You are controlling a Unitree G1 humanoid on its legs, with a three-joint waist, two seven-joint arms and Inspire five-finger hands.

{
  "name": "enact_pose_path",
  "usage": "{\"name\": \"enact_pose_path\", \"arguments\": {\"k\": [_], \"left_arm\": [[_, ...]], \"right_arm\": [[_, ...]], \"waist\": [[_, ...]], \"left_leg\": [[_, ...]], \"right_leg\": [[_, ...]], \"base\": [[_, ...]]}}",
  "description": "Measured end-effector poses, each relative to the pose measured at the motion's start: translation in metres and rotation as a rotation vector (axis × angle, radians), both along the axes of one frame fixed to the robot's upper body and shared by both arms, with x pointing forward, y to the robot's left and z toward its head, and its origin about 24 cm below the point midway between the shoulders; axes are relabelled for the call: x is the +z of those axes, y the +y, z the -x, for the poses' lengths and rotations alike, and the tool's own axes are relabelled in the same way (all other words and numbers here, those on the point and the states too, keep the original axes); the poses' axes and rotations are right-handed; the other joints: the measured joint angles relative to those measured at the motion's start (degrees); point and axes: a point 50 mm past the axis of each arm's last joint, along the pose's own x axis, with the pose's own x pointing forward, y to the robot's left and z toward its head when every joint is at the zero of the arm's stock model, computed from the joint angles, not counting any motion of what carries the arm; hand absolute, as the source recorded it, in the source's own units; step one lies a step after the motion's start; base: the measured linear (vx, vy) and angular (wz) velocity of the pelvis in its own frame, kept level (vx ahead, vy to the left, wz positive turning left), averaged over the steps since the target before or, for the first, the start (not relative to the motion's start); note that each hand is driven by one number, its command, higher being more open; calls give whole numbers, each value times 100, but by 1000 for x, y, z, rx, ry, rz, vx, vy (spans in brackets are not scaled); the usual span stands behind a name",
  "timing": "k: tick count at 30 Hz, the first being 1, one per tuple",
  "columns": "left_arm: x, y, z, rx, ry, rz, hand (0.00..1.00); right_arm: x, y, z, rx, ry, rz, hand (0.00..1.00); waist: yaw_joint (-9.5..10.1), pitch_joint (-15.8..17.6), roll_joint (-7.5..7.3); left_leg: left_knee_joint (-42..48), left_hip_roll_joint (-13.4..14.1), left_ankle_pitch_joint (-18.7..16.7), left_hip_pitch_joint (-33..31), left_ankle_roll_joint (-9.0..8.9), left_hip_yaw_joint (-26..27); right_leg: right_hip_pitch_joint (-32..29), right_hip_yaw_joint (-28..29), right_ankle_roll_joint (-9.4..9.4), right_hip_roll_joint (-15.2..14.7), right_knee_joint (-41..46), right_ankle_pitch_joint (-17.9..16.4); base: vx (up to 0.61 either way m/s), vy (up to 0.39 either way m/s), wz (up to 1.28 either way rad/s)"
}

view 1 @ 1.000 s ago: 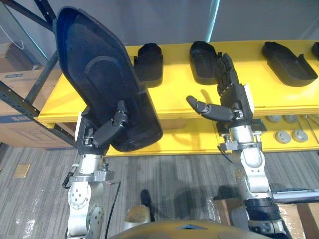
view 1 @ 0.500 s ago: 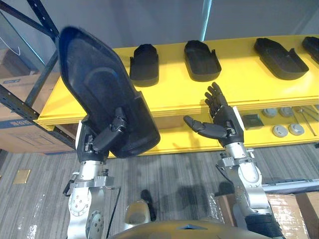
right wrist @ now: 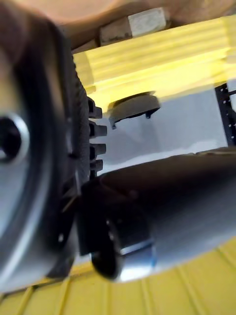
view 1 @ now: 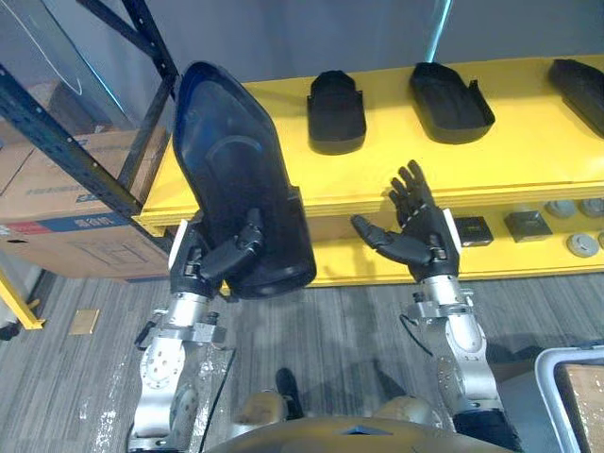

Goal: Walk over and take three plastic housings, then place them on the shelf

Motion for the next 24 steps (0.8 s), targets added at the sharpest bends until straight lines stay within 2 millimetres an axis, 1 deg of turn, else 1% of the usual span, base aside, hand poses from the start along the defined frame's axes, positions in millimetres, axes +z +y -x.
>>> {"name": "enact_pose_path", "arguments": {"k": [1, 2, 3, 4, 5, 7, 8, 9, 11, 12, 13, 14, 15, 16, 17, 18, 19, 21, 22, 23, 24], "left_arm": [[3, 4, -1, 11, -12, -5, 0], [4, 4, -2, 11, -18, -2, 0], [5, 4, -4, 8, -26, 13, 0], [6, 3, -4, 8, -28, 26, 0], [5, 1, -4, 4, -22, 33, 0], [3, -4, -5, -9, -9, 39, 0], [1, -7, -5, -13, -1, 48, 0], [-2, -10, -4, -10, 14, 58, 0], [-5, -10, -1, -1, 38, 66, 0], [-9, -10, 1, 8, 59, 71, 0], [-10, -11, 1, 12, 69, 73, 0], [-11, -11, 1, 16, 71, 74, 0], [-11, -12, 1, 25, 76, 81, 0], [-12, -12, 1, 37, 77, 89, 0], [-12, -12, 1, 40, 76, 94, 0], [-12, -15, -1, 41, 73, 107, 0], [-13, -17, -1, 41, 74, 118, 0], [-13, -22, -2, 26, 75, 127, 0], [-12, -28, -4, 1, 71, 134, 0], [-11, -34, -7, -27, 66, 139, 0], [-11, -36, -7, -40, 67, 140, 0]], "right_arm": [[2, 0, 2, 0, -12, -2, 100], [4, -2, 3, -6, -21, 0, 100], [7, -3, 4, -11, -34, 3, 100], [8, -4, 5, -13, -38, 12, 100], [9, -4, 5, -14, -42, 27, 100], [8, -4, 5, -8, -40, 38, 100], [9, -5, 5, -2, -40, 48, 100], [8, -5, 5, 0, -35, 59, 100], [7, -6, 6, 0, -29, 60, 100], [7, -7, 6, -1, -30, 61, 100], [5, -9, 7, 0, -28, 72, 100], [5, -10, 6, 2, -24, 82, 100], [2, -13, 6, 5, -10, 106, 100], [1, -16, 5, 8, -4, 125, 100], [2, -17, 4, 9, -8, 134, 100], [5, -21, 2, 5, -26, 147, 100], [10, -22, 0, 2, -54, 148, 100], [16, -24, -3, -8, -87, 147, 100], [18, -26, -3, -25, -99, 145, 100], [17, -27, -4, -49, -96, 133, 100], [17, -27, -3, -62, -94, 125, 100]], "waist": [[-33, -3, 0], [-32, -3, 1], [-29, -1, 4], [-27, -5, -3], [-29, -6, -4], [-11, -17, 9], [-10, -29, 37], [-10, -31, 47], [-10, -33, 47], [-12, -33, 47], [-4, -30, 49], [1, -28, 52], [45, -27, 53], [64, -25, 58], [58, -25, 71], [16, -36, 119], [-24, -59, 171], [-33, -77, 215], [-46, -68, 220], [-98, -31, 169], [-113, -18, 151]], "left_leg": [[-82, -5, 6, 9, 34, -88], [-112, -13, 0, 1, 26, -114], [-184, -43, 8, 0, 40, -148], [-215, -83, 19, -4, 56, -150], [-238, -152, 32, -9, 70, -147], [-259, -225, 110, -38, 89, -124], [-261, -247, 139, -108, 113, -97], [-273, -257, 156, -123, 115, -41], [-252, -255, 147, -90, 104, -1], [46, -197, -3, -173, 85, 27], [674, -65, -219, -402, 54, 41], [1023, 17, -322, -522, -4, 25], [1533, 153, -416, -681, -117, -29], [1713, 211, -419, -708, -123, 10], [1725, 226, -413, -711, -131, 24], [1669, 226, -374, -730, -176, 16], [1477, 195, -338, -735, -198, -24], [1055, 114, -306, -664, -232, -77], [722, 39, -302, -572, -226, -58], [606, -30, -226, -544, -171, -40], [604, -47, -223, -531, -165, -38]], "right_leg": [[-29, 122, 5, 453, 200, -581], [-28, 120, -15, 667, 197, -811], [-22, 98, -81, 987, 68, -1084], [6, 72, -157, 1156, -157, -1180], [135, -30, -267, 1233, -542, -1215], [329, -47, -244, 1299, -1009, -1218], [373, -62, -201, 1373, -1248, -1194], [416, -60, -100, 1414, -1440, -1132], [479, -46, -75, 1434, -1534, -1117], [509, -18, -75, 1433, -1556, -1117], [563, 26, -73, 1435, -1612, -1117], [591, 66, -65, 1440, -1635, -1113], [657, 150, -40, 1459, -1707, -1100], [675, 238, -6, 1464, -1731, -1078], [664, 274, 6, 1465, -1732, -1071], [584, 315, -4, 1465, -1705, -1077], [431, 386, -59, 1471, -1658, -1109], [149, 529, -80, 1450, -1486, -1124], [-16, 598, -93, 1418, -1346, -1137], [-86, 597, -44, 1348, -1219, -1121], [-93, 598, -29, 1321, -1179, -1112]], "base": [[-14, 90, 24], [-14, 81, 22], [1, 77, 10], [16, 78, 8], [31, 54, 4], [64, 19, 0], [81, -23, -8], [54, -32, -10], [50, -25, -11], [56, -27, -14], [44, -19, -15], [7, 6, -22], [-50, 21, -29], [-65, 17, -31], [-85, -5, -25], [-94, -11, -21], [-99, -10, -30], [-74, 3, -31], [-69, 25, -15], [-65, 37, -7], [-45, 45, -1]]}}
